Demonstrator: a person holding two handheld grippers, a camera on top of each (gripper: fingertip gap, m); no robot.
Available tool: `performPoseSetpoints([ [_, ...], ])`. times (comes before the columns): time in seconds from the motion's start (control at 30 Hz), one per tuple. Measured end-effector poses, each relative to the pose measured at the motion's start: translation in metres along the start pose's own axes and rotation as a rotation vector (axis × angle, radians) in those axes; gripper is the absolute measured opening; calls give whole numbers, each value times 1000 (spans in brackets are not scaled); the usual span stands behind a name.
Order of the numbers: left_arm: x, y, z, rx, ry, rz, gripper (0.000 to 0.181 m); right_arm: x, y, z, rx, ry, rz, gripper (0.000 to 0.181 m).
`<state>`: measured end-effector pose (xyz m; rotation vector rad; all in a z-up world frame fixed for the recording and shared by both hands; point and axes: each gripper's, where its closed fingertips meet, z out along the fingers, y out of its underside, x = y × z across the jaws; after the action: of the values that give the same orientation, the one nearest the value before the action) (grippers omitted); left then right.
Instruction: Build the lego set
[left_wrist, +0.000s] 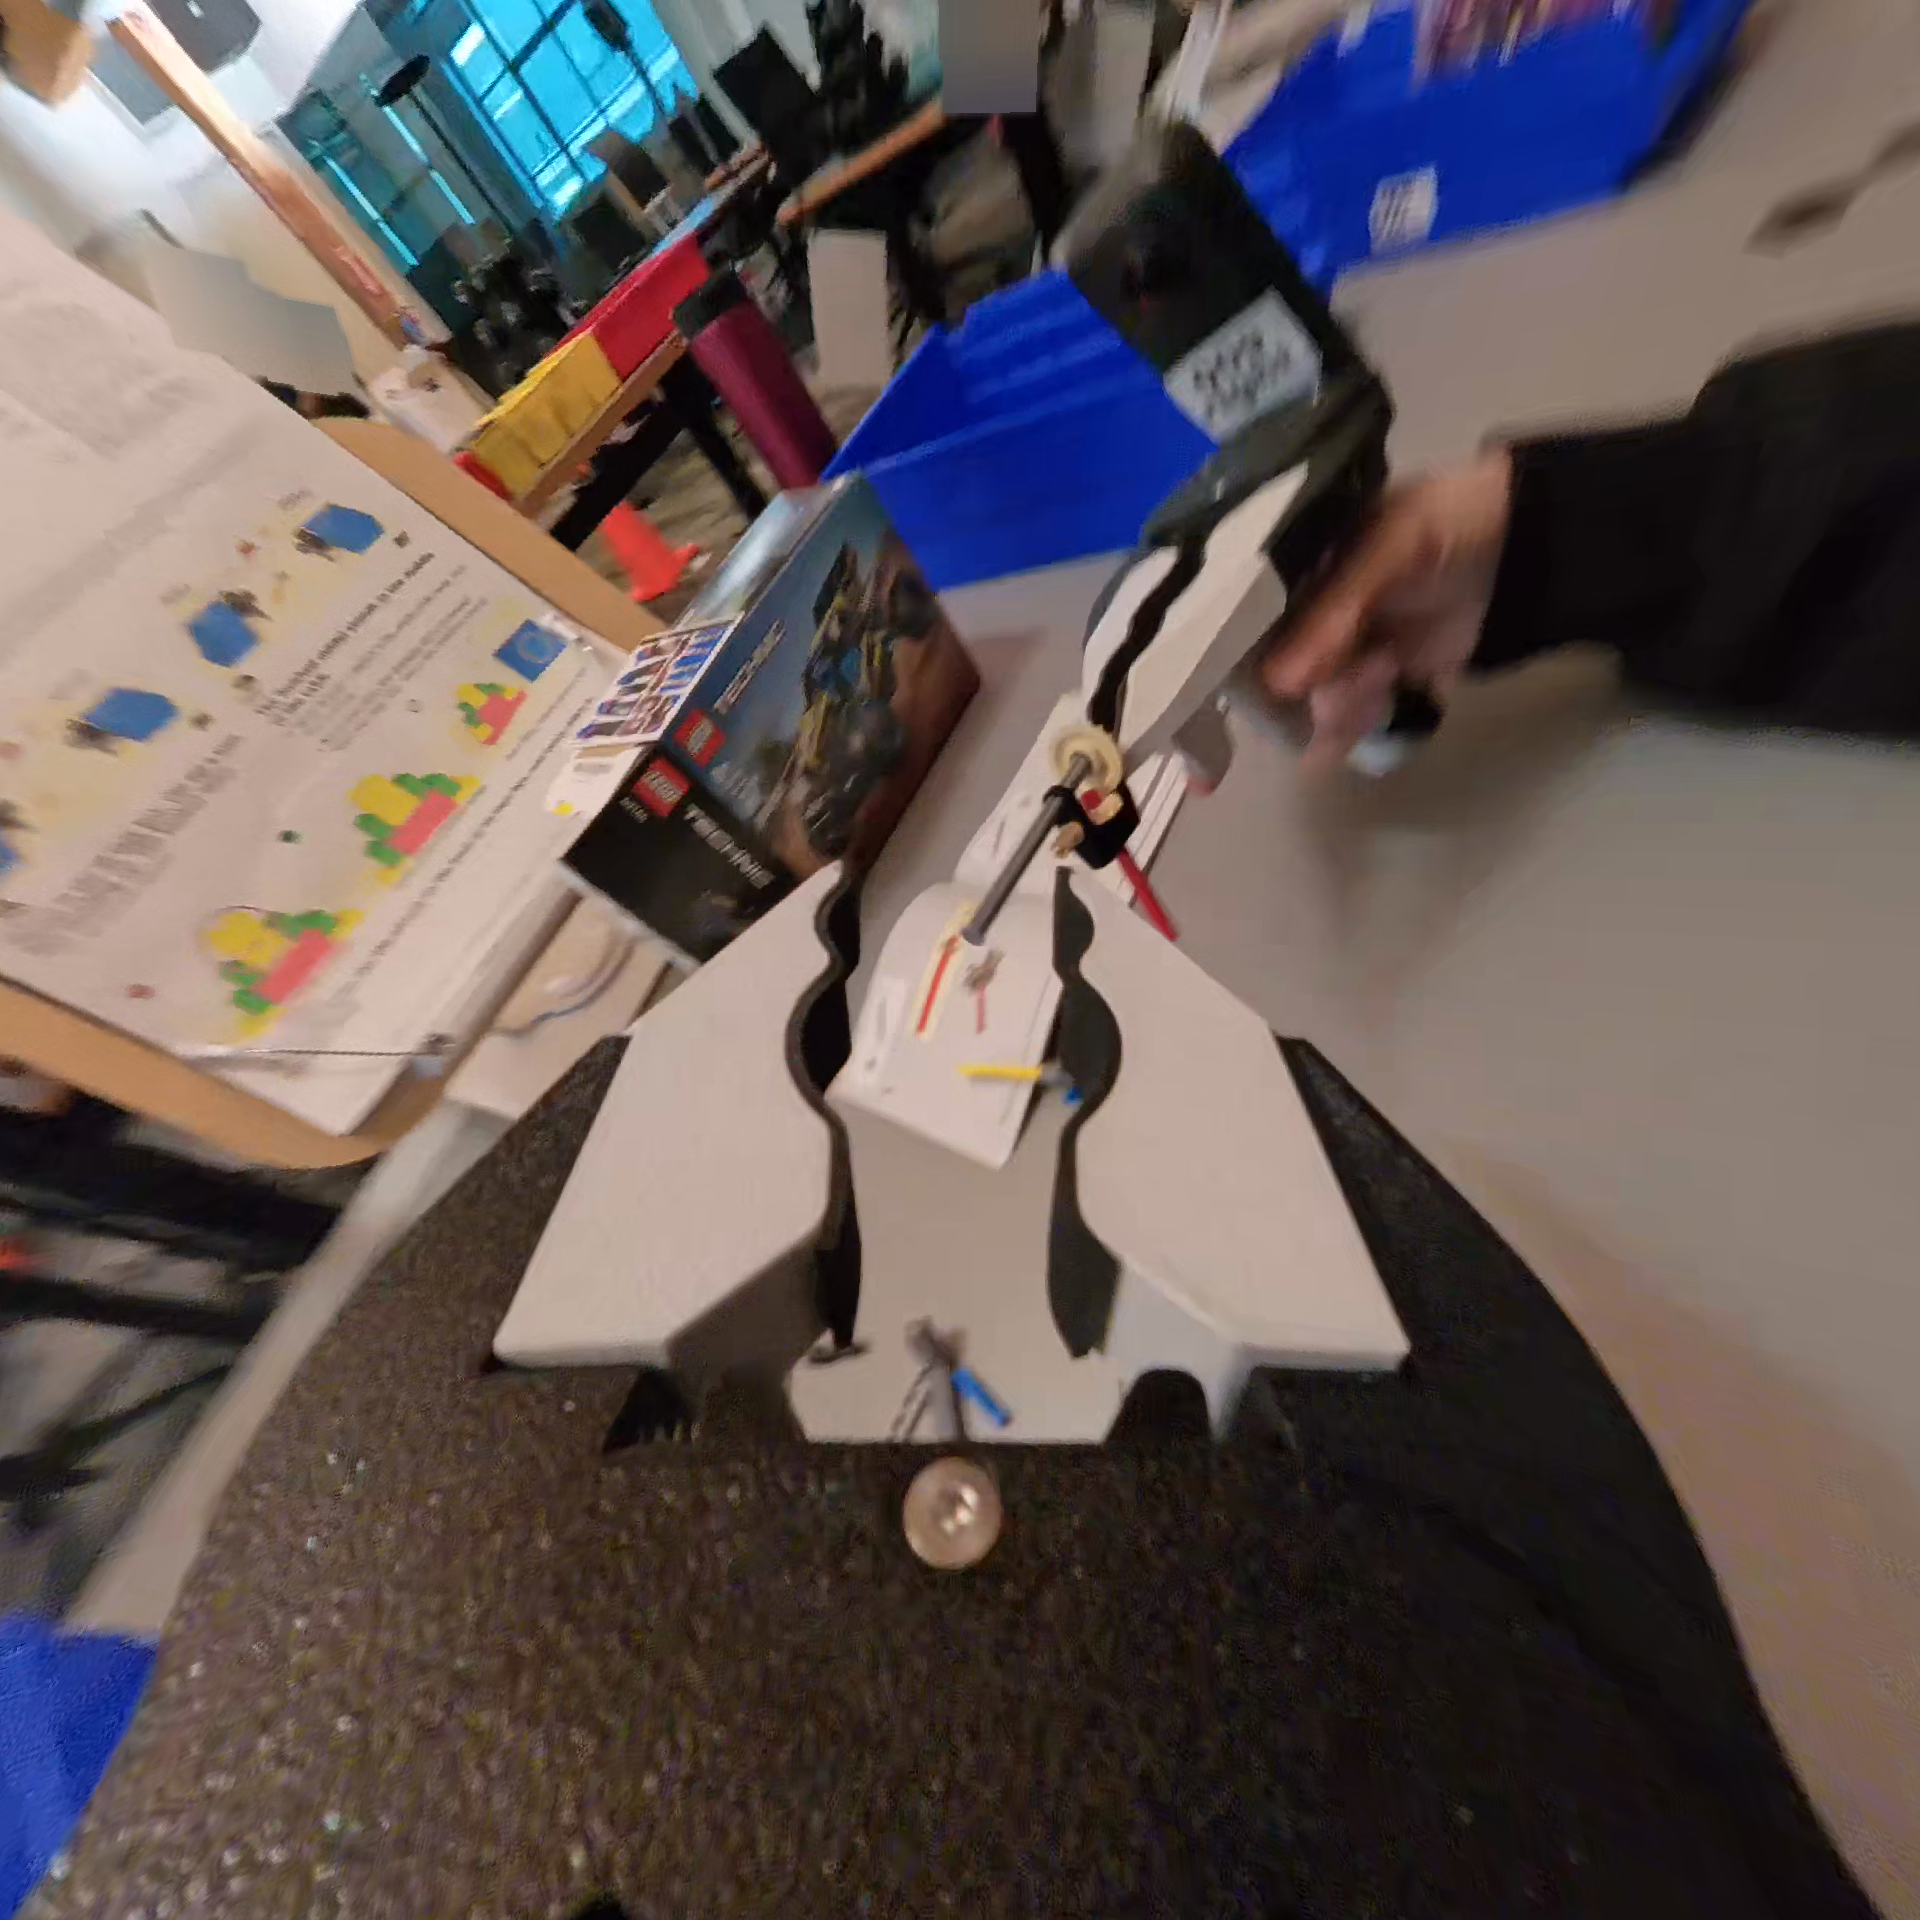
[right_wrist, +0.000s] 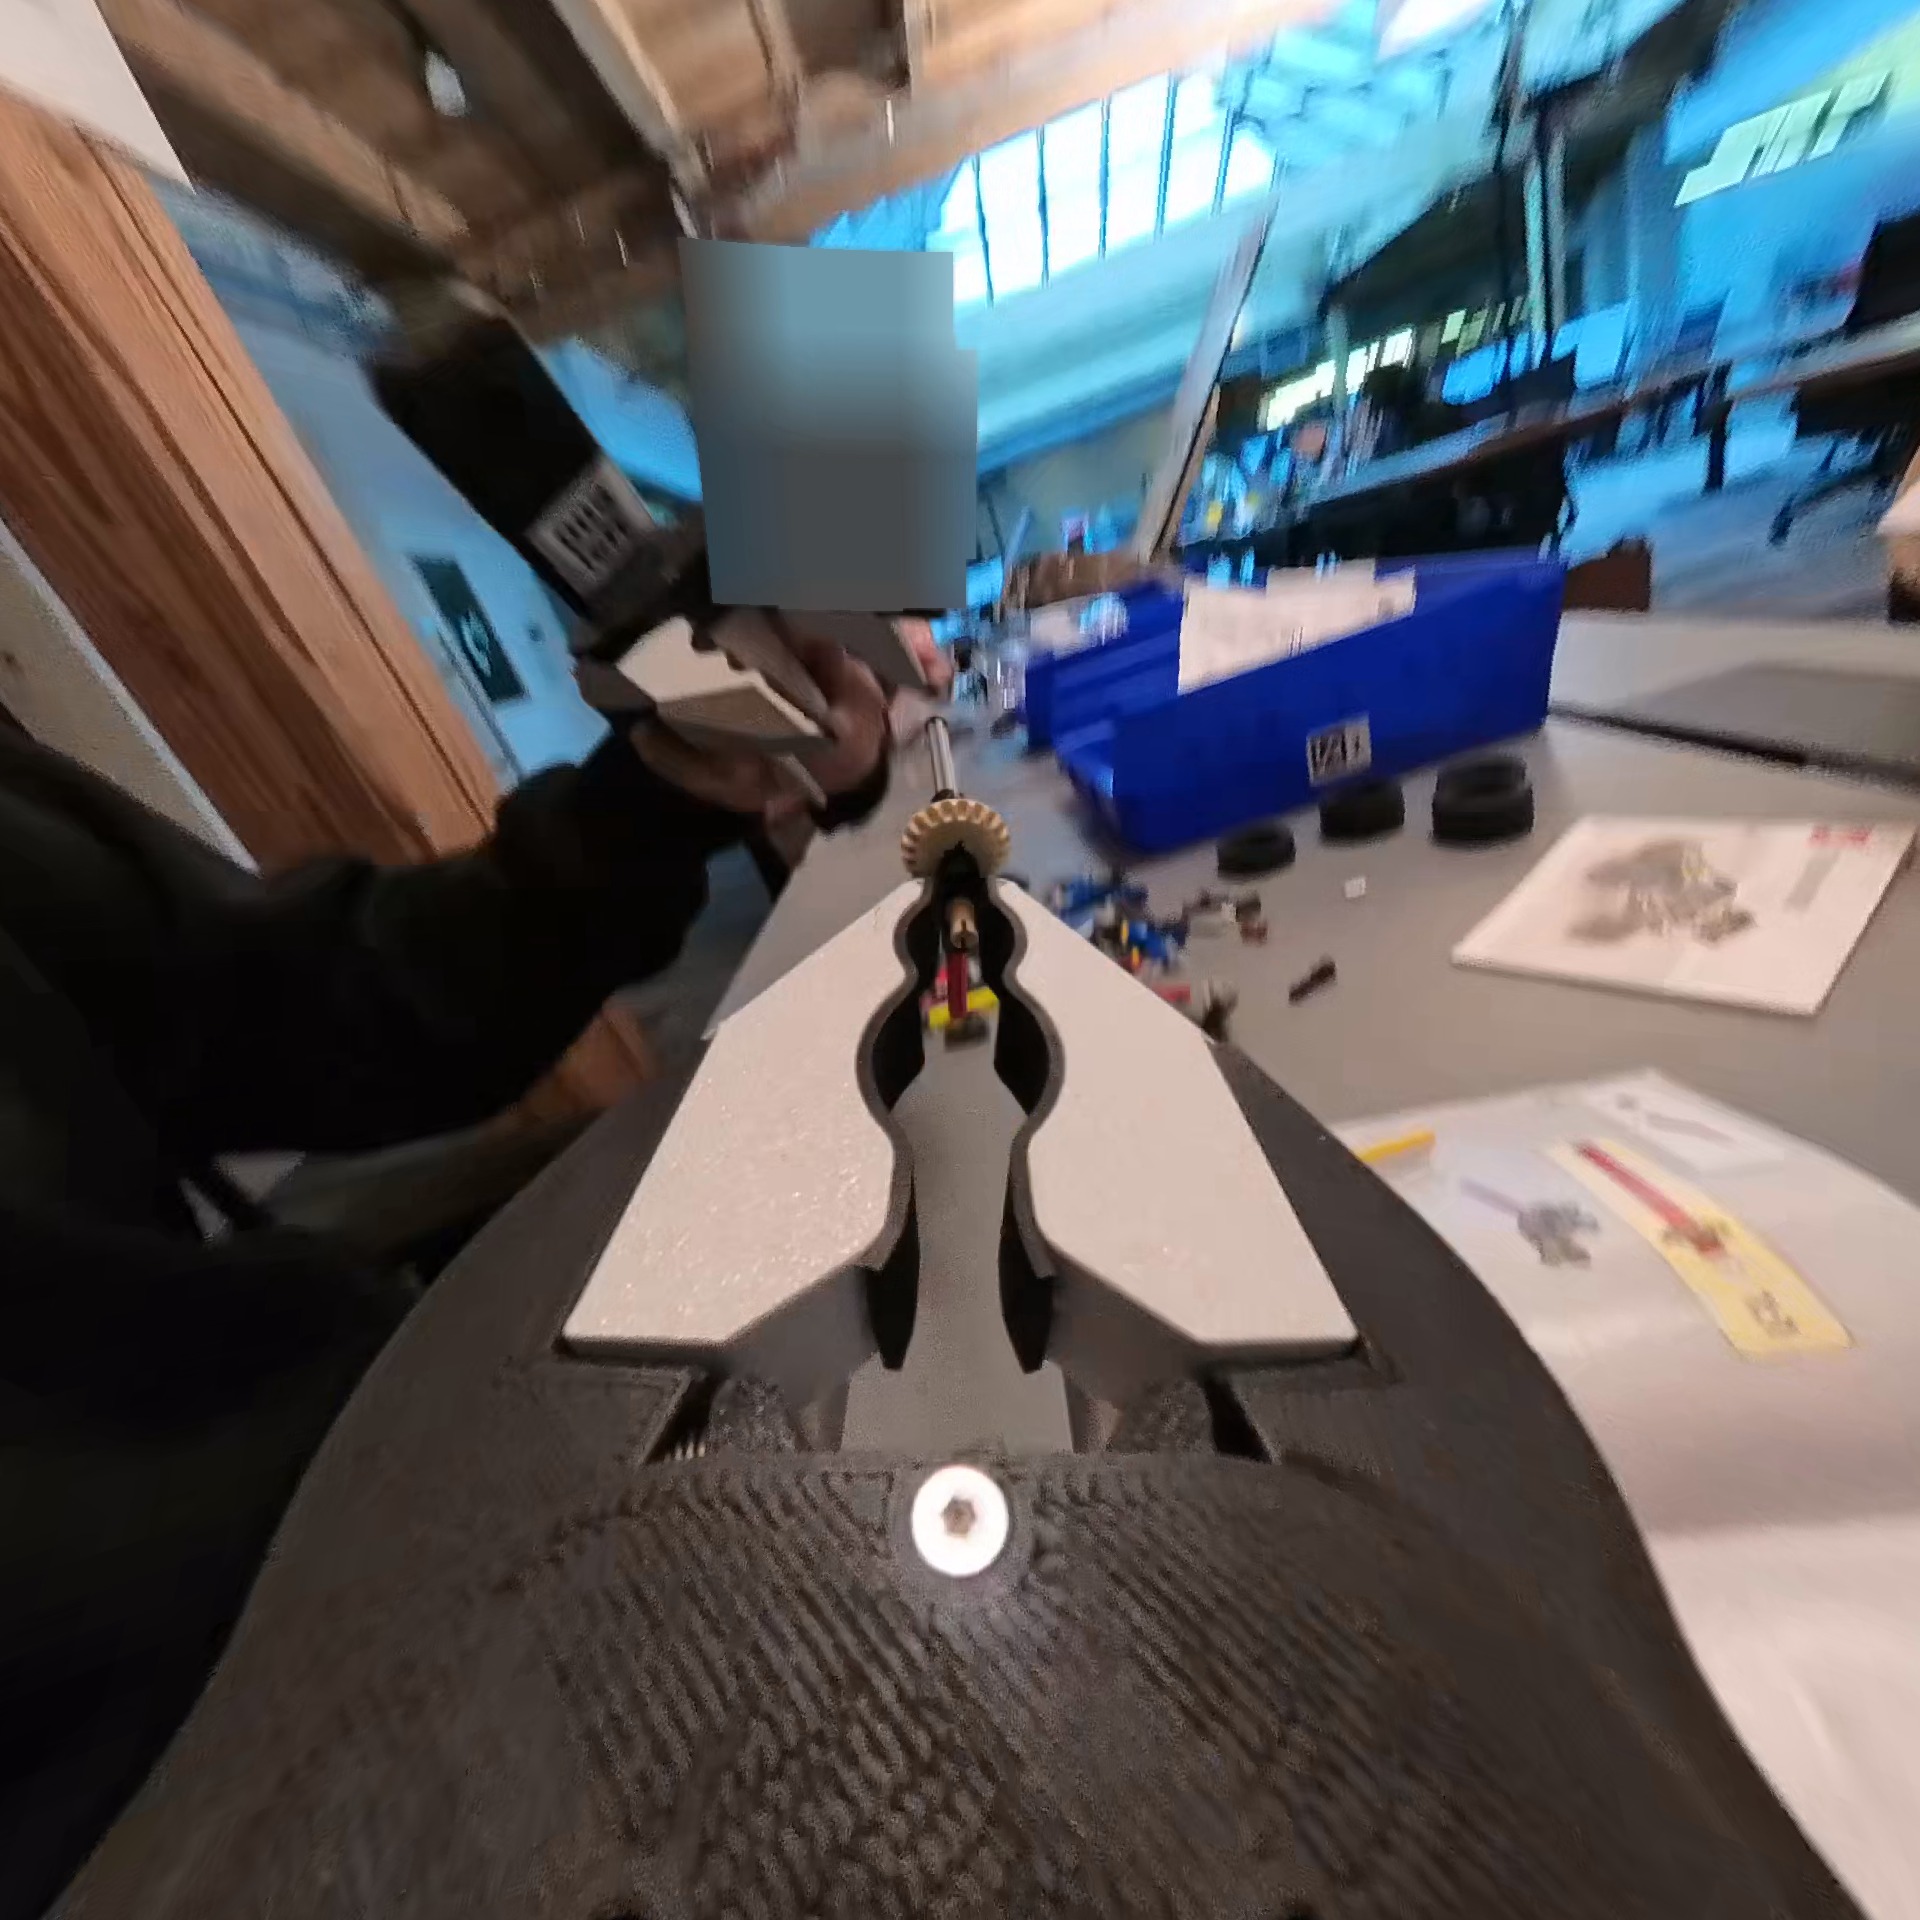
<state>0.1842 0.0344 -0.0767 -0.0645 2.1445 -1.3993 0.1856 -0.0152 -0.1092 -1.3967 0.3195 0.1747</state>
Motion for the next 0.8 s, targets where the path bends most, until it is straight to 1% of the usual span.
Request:
performPoseSetpoints([
  [0.13,20,37,11,-202,-115,347,35,10,33,-1,-170,22,51,6],
  [0.2,27,54,19,-291,-180,543,37,10,43,3,-211,15,58,6],
  [0.27,30,63,24,-344,-243,674,34,13,51,6,-244,30,60,6],
  [0.4,31,74,29,-401,-293,769,24,11,59,10,-255,6,85,6],
  [0.53,30,81,32,-440,-289,817,3,9,62,12,-265,-8,92,6],
  [0.57,30,81,32,-449,-291,837,1,10,62,12,-264,-4,93,6],
  [0.73,28,85,34,-479,-272,917,1,13,66,13,-275,8,104,6],
  [0.8,27,86,34,-484,-260,921,1,14,68,13,-281,10,113,6],
])
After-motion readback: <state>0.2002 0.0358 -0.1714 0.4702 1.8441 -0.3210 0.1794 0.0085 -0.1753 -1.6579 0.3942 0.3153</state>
